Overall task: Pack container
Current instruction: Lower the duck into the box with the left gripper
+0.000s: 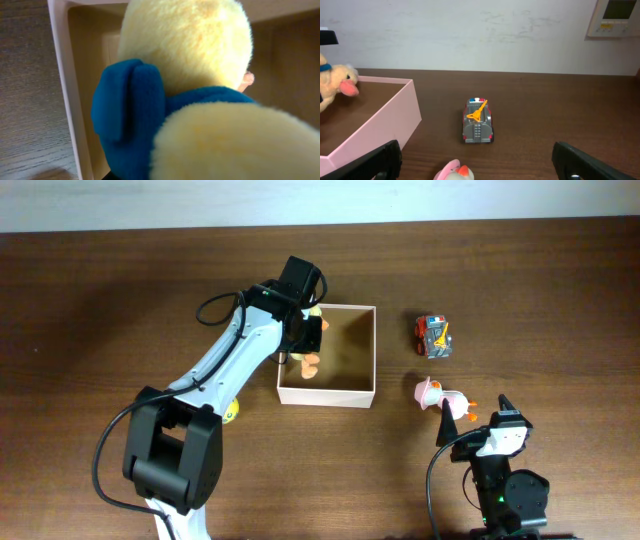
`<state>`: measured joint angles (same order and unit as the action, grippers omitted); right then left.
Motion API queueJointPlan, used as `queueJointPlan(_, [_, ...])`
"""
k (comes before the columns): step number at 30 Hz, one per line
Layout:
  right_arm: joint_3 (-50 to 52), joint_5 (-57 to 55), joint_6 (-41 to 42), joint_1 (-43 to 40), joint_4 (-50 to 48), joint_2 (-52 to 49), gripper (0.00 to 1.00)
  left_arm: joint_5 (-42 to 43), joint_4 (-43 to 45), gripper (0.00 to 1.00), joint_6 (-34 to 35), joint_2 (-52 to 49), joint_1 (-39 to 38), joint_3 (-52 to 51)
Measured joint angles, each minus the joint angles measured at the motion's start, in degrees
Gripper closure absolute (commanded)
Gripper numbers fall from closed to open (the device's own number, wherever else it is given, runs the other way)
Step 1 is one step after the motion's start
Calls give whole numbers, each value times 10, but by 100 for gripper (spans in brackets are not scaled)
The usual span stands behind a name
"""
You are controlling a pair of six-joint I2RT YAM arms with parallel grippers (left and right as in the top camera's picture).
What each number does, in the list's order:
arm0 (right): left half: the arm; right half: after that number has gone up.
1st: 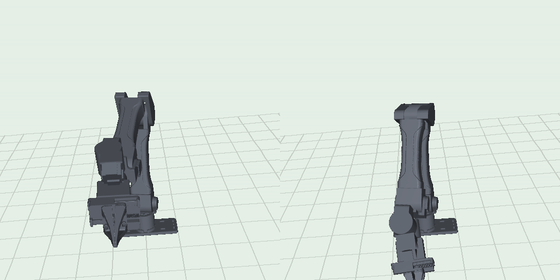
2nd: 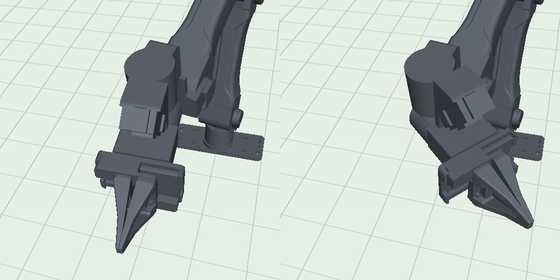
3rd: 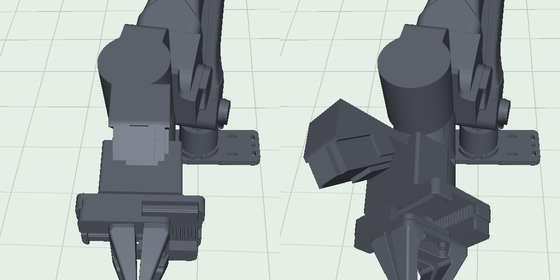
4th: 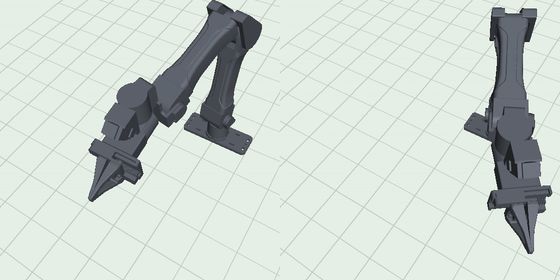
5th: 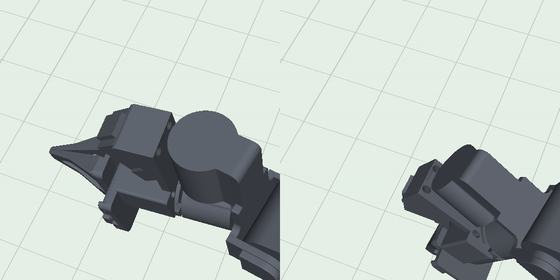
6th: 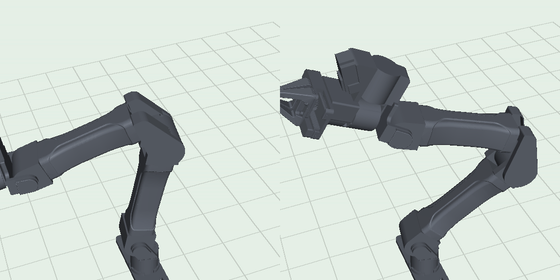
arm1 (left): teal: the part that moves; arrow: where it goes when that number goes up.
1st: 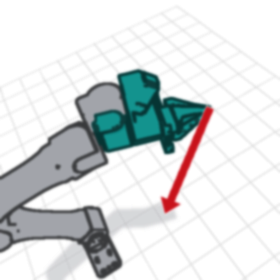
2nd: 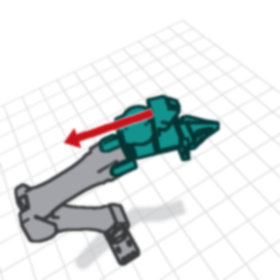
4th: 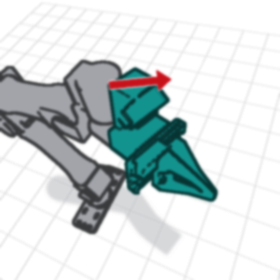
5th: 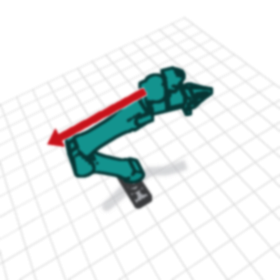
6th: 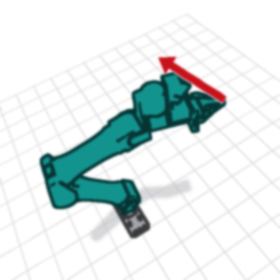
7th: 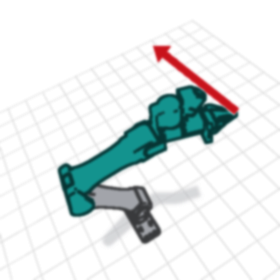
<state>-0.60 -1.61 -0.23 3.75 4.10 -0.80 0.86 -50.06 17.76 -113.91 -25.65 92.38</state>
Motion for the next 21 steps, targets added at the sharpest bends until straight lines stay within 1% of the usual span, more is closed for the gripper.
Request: queueJointPlan(21, [0,0,0,0,0,0,1,0,-10,98,0,0,0,0])
